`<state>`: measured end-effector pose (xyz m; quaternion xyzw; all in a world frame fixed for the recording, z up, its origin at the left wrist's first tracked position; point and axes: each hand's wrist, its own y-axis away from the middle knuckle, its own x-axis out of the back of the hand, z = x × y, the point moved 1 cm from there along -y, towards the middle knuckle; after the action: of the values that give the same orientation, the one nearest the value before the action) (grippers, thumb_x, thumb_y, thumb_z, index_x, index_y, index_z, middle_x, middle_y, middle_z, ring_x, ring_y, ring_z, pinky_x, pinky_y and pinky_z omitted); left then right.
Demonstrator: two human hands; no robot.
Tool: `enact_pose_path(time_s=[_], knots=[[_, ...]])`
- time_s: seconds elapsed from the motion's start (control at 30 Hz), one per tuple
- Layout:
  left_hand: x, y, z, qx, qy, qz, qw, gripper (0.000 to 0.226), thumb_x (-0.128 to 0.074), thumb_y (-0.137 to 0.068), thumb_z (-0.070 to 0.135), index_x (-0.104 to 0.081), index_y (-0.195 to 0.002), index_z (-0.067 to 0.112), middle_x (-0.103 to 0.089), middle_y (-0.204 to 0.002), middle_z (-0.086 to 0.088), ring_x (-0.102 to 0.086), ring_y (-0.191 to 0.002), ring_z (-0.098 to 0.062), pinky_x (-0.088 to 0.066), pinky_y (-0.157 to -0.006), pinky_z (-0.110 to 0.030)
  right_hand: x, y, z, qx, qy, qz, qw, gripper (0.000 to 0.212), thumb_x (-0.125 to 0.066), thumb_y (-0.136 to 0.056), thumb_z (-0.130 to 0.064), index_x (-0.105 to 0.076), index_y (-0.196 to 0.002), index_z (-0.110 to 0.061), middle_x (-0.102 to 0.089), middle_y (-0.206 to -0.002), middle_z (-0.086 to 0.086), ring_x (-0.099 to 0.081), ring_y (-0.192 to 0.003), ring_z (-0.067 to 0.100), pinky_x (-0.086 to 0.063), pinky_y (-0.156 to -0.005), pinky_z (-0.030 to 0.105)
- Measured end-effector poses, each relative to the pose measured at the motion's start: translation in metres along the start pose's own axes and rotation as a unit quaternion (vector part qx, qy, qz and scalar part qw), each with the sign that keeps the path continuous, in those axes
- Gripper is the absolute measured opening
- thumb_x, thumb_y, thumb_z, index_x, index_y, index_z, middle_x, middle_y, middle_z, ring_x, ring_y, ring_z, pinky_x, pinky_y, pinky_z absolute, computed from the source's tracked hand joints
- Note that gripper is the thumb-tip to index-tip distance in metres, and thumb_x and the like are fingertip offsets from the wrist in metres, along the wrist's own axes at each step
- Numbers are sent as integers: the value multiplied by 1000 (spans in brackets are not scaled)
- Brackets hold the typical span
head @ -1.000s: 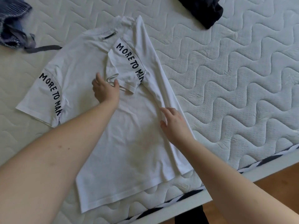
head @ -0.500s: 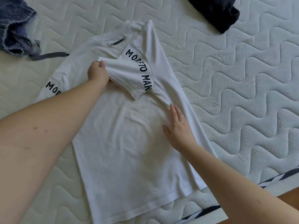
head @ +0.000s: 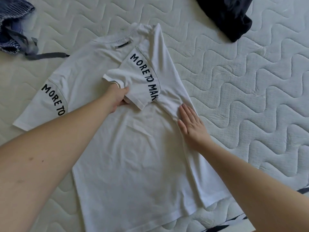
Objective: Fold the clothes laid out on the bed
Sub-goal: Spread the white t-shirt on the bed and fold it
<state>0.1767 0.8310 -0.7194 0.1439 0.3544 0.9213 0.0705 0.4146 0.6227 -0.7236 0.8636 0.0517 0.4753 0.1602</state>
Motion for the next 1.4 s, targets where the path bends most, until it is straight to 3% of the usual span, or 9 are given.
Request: enact_pose_path(time_s=[0.07,0.2,0.3,0.37,0.6,0.83,1.1,1.23,1.4], knots=[[4,-5,8,-43,1,45,998,27,-48,-103,18,-52,-129,13,-62,-123,-9,-62,-103,-24,-53,-89,-38,0,-1,5,13,-9,-3,1000,56,-27,-105,-38,-10,-156,-21,-6,-163,-9,2,-149,5,7,-118,19],[10,-5,29,-111,-30,142,983,24,-46,-101,22,-58,-121,23,-65,-103,-8,-55,-60,-19,-49,-52,-27,13,-4,11,12,-111,-32,993,51,-24,-107,-30,-14,-155,-20,-12,-163,-6,-5,-147,0,0,-117,18],[4,-3,23,-78,-17,92,993,27,-53,-98,31,-60,-122,19,-67,-115,-4,-65,-94,-22,-55,-78,-33,20,-5,8,-24,-156,-19,987,48,-30,-106,-32,-26,-153,-24,-24,-159,-9,-20,-145,3,-12,-113,16],[0,0,13,-36,-21,76,996,26,-56,-97,36,-61,-117,21,-67,-115,-3,-64,-96,-22,-53,-71,-31,26,-10,4,-49,-161,23,985,43,-36,-105,-34,-39,-146,-25,-43,-149,-7,-40,-134,11,-28,-101,20],[20,9,19,-99,-205,277,934,42,-62,-89,33,-46,-123,14,-51,-127,-13,-56,-107,-32,-45,-88,-37,50,-54,-3,-53,-123,100,986,40,-41,-103,-33,-47,-141,-20,-51,-138,1,-47,-126,20,-35,-99,30],[-9,-9,73,-253,-362,149,885,38,-53,-97,30,-51,-132,14,-52,-134,-8,-49,-123,-27,-40,-103,-41,57,-120,-11,-29,-139,61,988,50,-48,-99,-26,-37,-148,-20,-42,-147,2,-41,-134,19,-32,-110,33],[-73,-83,129,-233,-444,52,864,56,-49,-99,41,-36,-146,15,-39,-149,-8,-37,-136,-29,-33,-112,-41,59,-165,10,-102,-291,48,950,22,-63,-89,-43,-63,-109,-32,-55,-108,-12,-55,-92,-4,-45,-81,16],[-89,-120,164,-200,-482,70,850,52,-52,-93,54,-57,-129,17,-56,-133,-9,-51,-122,-31,-43,-101,-41,58,-169,17,-87,-289,27,953,23,-69,-87,-38,-63,-108,-32,-55,-106,-11,-57,-95,0,-46,-88,20],[-105,-142,209,-164,-554,-41,816,68,-62,-83,64,-61,-125,10,-62,-123,-12,-57,-111,-31,-39,-82,-30,59,-169,18,-77,-280,18,957,30,-70,-87,-34,-63,-115,-28,-53,-107,-11,-53,-96,-2,-39,-84,5]])
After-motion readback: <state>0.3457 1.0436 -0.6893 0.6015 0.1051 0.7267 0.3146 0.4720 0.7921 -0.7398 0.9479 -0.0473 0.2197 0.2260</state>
